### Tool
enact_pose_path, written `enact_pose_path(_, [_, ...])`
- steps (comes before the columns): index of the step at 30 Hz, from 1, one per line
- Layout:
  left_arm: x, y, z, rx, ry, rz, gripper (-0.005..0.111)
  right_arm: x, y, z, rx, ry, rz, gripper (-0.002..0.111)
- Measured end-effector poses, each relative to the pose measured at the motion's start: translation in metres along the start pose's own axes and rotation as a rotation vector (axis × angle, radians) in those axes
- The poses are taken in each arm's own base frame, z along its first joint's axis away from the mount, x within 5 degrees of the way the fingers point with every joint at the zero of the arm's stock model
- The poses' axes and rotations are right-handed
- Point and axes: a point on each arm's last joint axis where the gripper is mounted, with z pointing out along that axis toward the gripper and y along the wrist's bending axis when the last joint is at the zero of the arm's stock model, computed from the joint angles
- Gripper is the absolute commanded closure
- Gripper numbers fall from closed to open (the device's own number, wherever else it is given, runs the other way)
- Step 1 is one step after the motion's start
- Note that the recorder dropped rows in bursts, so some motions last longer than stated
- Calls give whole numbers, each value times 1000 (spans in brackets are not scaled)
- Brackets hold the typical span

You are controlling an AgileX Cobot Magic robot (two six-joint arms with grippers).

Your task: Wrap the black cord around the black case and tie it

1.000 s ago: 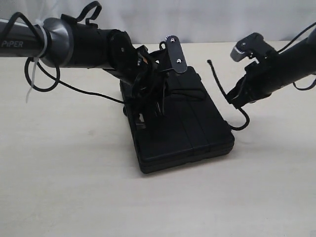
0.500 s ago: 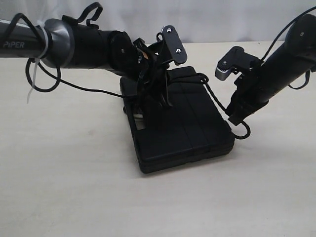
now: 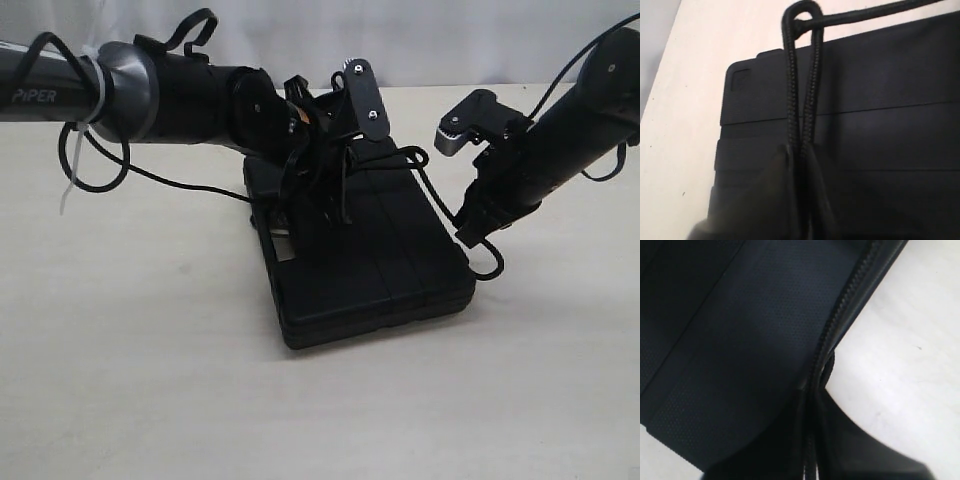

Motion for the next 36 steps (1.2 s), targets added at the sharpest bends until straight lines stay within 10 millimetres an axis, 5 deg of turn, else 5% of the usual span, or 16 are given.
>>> enact_pose_path(19, [-21, -27, 2, 38, -20, 216, 107, -1, -1, 0, 16, -12, 25, 104])
enact_pose_path(36, [-18, -37, 1, 110, 43, 351, 107, -13, -5, 2, 1, -86, 99, 104])
